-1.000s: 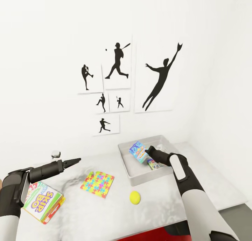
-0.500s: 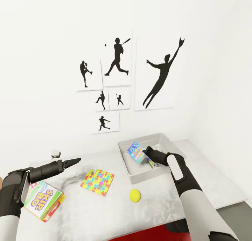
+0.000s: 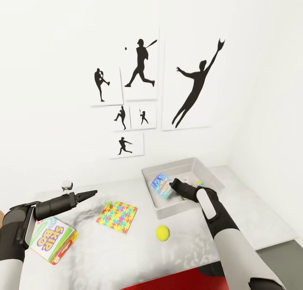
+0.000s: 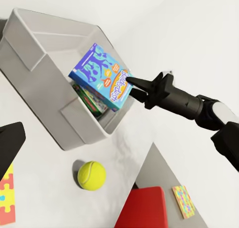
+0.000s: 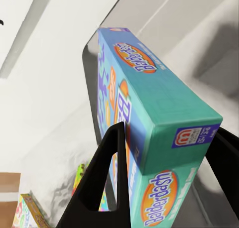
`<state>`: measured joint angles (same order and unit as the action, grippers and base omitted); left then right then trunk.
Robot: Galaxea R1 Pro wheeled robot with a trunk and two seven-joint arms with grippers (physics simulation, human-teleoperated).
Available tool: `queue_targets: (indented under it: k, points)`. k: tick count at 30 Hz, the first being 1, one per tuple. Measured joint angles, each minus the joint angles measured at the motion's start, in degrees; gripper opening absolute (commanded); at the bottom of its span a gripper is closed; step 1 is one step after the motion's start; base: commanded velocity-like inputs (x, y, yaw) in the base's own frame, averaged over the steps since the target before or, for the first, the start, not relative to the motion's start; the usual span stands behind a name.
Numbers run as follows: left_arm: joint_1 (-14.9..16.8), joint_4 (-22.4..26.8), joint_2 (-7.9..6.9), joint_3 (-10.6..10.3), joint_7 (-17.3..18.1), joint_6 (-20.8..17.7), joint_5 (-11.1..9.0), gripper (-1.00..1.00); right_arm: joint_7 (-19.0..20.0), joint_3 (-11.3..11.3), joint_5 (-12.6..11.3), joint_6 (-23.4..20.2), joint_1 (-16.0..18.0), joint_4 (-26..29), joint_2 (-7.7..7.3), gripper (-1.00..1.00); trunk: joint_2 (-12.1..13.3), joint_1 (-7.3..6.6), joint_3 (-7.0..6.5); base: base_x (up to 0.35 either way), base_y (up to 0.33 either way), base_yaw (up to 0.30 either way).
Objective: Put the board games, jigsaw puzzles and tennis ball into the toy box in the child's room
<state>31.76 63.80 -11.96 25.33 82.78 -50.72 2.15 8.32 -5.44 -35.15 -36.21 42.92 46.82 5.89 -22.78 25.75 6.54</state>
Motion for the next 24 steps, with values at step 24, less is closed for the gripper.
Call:
queue_targets:
  k: [24]
  points:
    - [0.0, 0.0, 0.0, 0.0, 0.0, 0.1, 0.0, 1.0, 0.0, 2.8, 0.6, 6.1, 0.0, -2.2, 0.37, -1.0, 0.0, 0.0, 2.21, 0.0, 0.0, 0.0]
